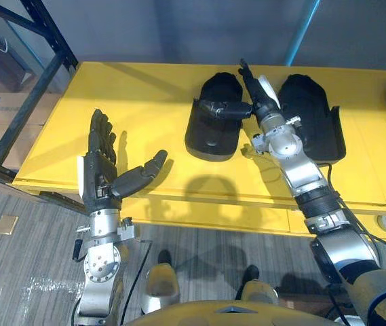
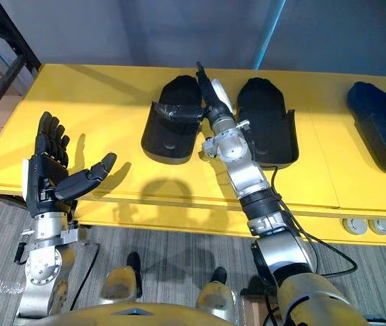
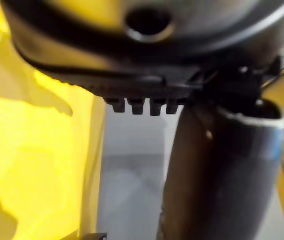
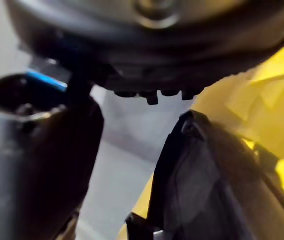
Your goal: Walk over and take three plastic housings, then place them on the shelf
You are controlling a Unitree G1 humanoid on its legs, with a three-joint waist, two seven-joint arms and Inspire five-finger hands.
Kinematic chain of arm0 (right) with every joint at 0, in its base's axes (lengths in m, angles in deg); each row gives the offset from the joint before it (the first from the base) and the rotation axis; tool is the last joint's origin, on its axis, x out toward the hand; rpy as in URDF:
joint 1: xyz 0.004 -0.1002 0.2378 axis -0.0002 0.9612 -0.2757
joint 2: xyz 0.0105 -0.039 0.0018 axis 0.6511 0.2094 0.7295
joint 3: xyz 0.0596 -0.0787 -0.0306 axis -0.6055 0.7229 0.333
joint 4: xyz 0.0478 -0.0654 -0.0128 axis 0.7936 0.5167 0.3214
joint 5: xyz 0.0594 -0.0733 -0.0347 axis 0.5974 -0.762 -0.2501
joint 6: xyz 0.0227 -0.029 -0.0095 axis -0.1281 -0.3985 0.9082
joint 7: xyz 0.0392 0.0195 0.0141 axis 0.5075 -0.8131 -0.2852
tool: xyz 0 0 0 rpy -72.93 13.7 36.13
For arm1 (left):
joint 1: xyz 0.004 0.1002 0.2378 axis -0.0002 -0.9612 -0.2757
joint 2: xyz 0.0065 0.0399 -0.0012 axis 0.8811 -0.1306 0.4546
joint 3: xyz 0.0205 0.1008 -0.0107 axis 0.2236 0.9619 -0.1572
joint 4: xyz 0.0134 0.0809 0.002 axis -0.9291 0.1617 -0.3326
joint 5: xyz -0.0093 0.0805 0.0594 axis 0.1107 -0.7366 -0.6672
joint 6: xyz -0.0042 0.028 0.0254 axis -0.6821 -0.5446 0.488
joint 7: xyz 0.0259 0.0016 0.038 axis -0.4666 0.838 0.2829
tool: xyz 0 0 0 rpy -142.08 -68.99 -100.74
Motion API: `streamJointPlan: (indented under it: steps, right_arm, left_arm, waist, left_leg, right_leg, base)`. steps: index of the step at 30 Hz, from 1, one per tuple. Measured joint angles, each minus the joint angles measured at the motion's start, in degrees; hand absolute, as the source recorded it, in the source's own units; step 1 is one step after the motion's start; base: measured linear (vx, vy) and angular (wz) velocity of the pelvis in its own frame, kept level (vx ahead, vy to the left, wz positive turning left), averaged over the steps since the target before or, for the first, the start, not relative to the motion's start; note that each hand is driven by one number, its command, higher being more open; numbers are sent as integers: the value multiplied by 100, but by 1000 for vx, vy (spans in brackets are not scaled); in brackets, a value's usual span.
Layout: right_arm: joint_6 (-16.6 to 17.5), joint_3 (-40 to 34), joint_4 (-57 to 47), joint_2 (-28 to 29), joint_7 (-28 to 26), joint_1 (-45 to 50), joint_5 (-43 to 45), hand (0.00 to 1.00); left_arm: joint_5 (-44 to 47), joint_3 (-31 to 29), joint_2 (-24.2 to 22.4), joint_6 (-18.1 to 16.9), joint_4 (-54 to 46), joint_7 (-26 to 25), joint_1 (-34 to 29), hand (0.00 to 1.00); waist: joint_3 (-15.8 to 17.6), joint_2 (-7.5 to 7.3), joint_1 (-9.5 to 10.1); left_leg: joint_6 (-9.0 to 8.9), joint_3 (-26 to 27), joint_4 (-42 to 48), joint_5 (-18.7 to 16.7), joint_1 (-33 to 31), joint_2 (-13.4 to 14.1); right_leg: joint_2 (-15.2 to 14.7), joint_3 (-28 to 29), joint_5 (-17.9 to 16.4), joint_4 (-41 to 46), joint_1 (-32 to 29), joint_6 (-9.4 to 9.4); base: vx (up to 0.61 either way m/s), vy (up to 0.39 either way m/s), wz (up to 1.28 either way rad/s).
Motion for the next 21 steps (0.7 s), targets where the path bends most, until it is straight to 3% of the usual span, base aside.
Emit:
streamJointPlan:
  steps: [9, 21]
  right_arm:
    - [-114, -54, 38, -152, 8, -140, 1, 100]
    - [-218, -18, 385, -203, -500, -497, 11, 100]
  left_arm:
    - [1, 46, 1, 0, -1, -192, 37, 100]
    - [-2, 99, 0, 1, -1, -224, 223, 100]
  waist:
    - [183, 40, -4]
    - [382, 48, 9]
  left_leg:
    - [20, -11, 200, -102, -175, -24]
    - [34, -4, 221, -104, -207, -56]
  right_leg:
    - [-72, 79, -47, 201, -205, 9]
    - [-128, 109, -89, 329, -291, 5]
  base:
    - [-25, 4, -2]
    - [-2, -1, -1]
